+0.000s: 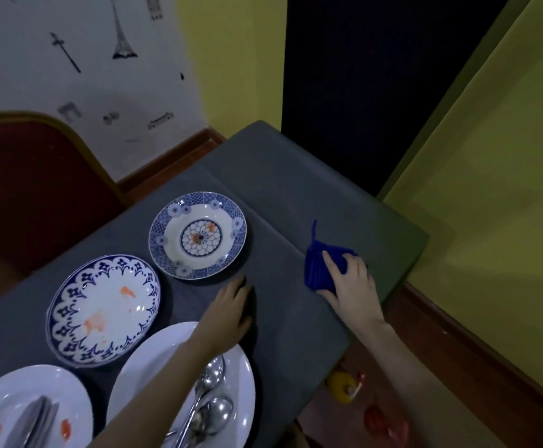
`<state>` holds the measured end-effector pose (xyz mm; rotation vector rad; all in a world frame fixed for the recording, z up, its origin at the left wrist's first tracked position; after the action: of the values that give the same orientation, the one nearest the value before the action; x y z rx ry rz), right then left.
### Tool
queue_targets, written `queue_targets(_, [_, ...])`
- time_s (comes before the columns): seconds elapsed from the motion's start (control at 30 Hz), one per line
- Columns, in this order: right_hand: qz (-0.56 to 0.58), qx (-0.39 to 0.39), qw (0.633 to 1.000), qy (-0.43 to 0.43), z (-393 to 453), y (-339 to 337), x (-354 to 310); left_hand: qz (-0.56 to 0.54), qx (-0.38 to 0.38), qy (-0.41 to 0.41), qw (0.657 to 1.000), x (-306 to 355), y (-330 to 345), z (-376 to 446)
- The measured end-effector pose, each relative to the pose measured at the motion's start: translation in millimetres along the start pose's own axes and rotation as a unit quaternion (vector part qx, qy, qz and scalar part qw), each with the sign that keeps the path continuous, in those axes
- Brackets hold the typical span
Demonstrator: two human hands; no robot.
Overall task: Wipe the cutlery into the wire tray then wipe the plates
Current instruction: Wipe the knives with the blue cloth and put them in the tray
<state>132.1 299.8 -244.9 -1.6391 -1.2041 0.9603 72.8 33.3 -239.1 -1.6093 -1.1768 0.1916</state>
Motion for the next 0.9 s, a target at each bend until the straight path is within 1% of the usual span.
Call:
queue_targets(0.17, [-0.017, 0.038, 0.999, -0.002, -3.0, -3.1, -6.7, -0.085, 0.026, 0.007, 0.996, -11.1, -4.4, -4.0])
queue_targets(0.23, [-0.006, 0.036, 0.999, -0.007, -7.3, -4.0, -11.5, -0.097, 0.04, 0.008, 0.994, -13.7, -8.6, -9.2])
queue_targets(0.27, [0.007, 0.032, 0.999, -0.012, -10.1, -5.0, -16.4, -0.104, 0.058, 0.01, 0.993, -15.3, -9.9, -13.5])
queue_targets(0.4, [0.08, 0.045, 0.994, -0.063, -26.1, -12.7, -46.8, -0.129, 0.131, 0.005, 0.983, -22.5, -16.6, -44.8])
queue_targets(0.5, [0.128, 0.067, 0.979, -0.142, -39.9, -22.7, -83.2, -0.167, 0.175, -0.022, 0.97, -31.8, -20.8, -83.4])
queue_targets(0.57, [0.145, 0.066, 0.965, -0.208, -46.0, -29.8, -113.6, -0.19, 0.195, -0.054, 0.961, -39.4, -19.3, -115.8])
queue_targets(0.67, [0.155, 0.046, 0.939, -0.305, -52.5, -38.8, -166.9, -0.204, 0.218, -0.127, 0.946, -50.1, -11.8, -165.9])
queue_targets(0.8, [0.127, 0.011, 0.894, -0.43, -66.2, -43.2, -245.6, -0.237, 0.252, -0.243, 0.906, -65.1, 5.6, -236.4])
queue_targets(0.9, [0.087, -0.011, 0.864, -0.496, -83.2, -37.2, -297.0, -0.25, 0.301, -0.323, 0.862, -82.0, 26.9, -289.0])
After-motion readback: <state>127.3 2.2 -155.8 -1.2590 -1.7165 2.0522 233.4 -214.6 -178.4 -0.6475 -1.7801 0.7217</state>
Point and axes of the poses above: each hand's wrist, its own z-axis towards the middle knuckle, its own y-axis out of the palm, x = y × z, the point moved 1 cm from there along z, towards the middle knuckle, and after that the axes turned 10 degrees about -x, right-handed, at the moved point
